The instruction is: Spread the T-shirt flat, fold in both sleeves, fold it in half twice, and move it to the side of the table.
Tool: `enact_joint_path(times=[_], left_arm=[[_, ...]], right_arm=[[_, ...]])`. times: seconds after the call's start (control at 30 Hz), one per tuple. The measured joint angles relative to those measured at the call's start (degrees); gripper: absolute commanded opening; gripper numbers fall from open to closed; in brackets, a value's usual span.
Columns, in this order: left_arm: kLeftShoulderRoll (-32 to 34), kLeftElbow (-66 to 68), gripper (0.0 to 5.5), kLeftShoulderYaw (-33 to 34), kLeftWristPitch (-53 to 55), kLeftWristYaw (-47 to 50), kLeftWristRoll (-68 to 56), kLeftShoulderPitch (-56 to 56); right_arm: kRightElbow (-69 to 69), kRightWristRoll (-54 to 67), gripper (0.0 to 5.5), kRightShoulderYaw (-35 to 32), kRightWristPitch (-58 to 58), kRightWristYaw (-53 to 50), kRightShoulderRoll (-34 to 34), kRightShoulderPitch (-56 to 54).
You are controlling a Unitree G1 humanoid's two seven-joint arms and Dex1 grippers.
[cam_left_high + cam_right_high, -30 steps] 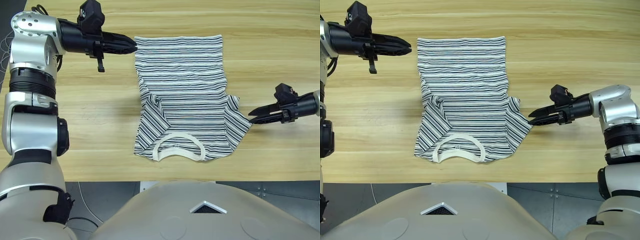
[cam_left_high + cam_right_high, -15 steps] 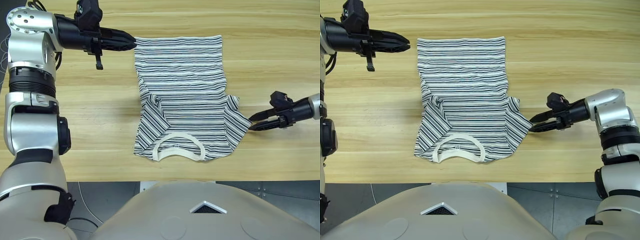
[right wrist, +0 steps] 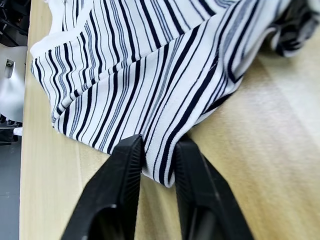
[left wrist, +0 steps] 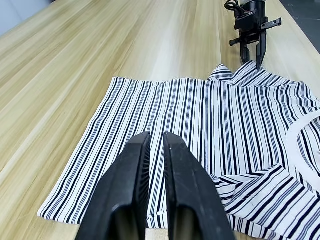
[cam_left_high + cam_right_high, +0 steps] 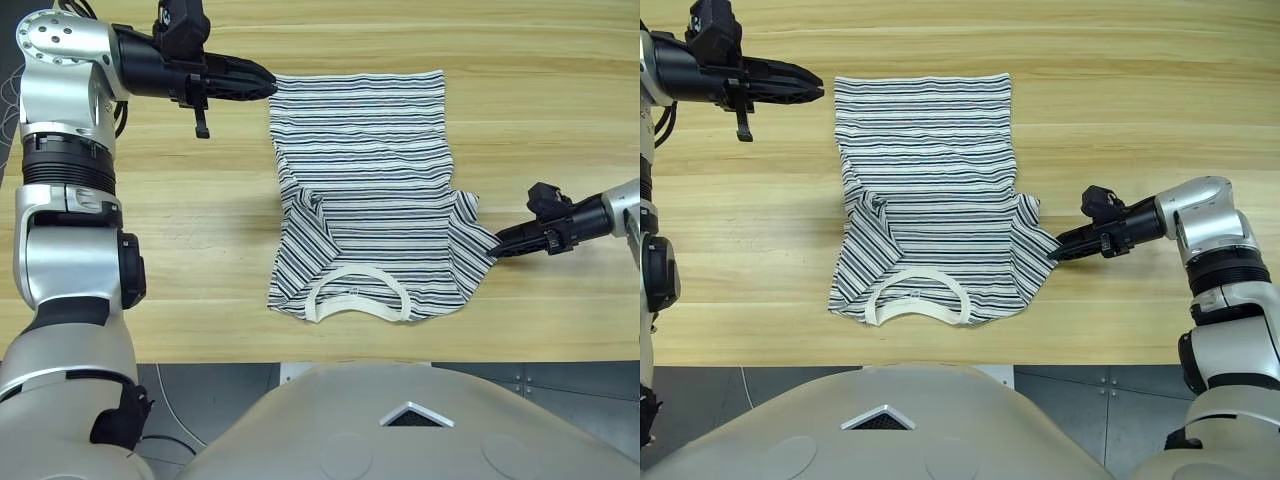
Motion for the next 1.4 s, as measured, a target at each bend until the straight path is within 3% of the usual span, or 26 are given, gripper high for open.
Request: enact_joint_path(times=[0.07, 0.4, 0.53, 1.03, 1.4], left_arm=[[0.00, -0.04, 0.51, 0.06, 0.00, -0.04, 0.07, 0.00], [-0.13, 0.02, 0.51, 0.11, -0.20, -0.24, 0.61, -0.01], [-0.62, 0.38, 0.51, 0.12, -0.51, -0.33, 1.01, -0.01], [-1.25, 1.58, 0.51, 0.14, -2.25, -1.05, 1.63, -0.02], [-1.89, 1.54, 0.51, 0.16, -2.27, -1.68, 2.21, -0.02]], right_arm=[[-0.18, 0.18, 0.14, 0.44, 0.14, 0.00, -0.10, 0.23], [-1.49, -1.90, 0.14, -1.80, -1.42, -0.02, -0.16, 0.32], [-9.40, -1.92, 0.14, -5.27, -1.68, -0.05, -1.63, -0.13], [-30.35, -3.29, 0.14, -7.30, 2.84, -0.17, -5.15, 2.75], [-36.87, -8.42, 0.14, 0.34, 6.12, -0.16, -0.43, -5.67]])
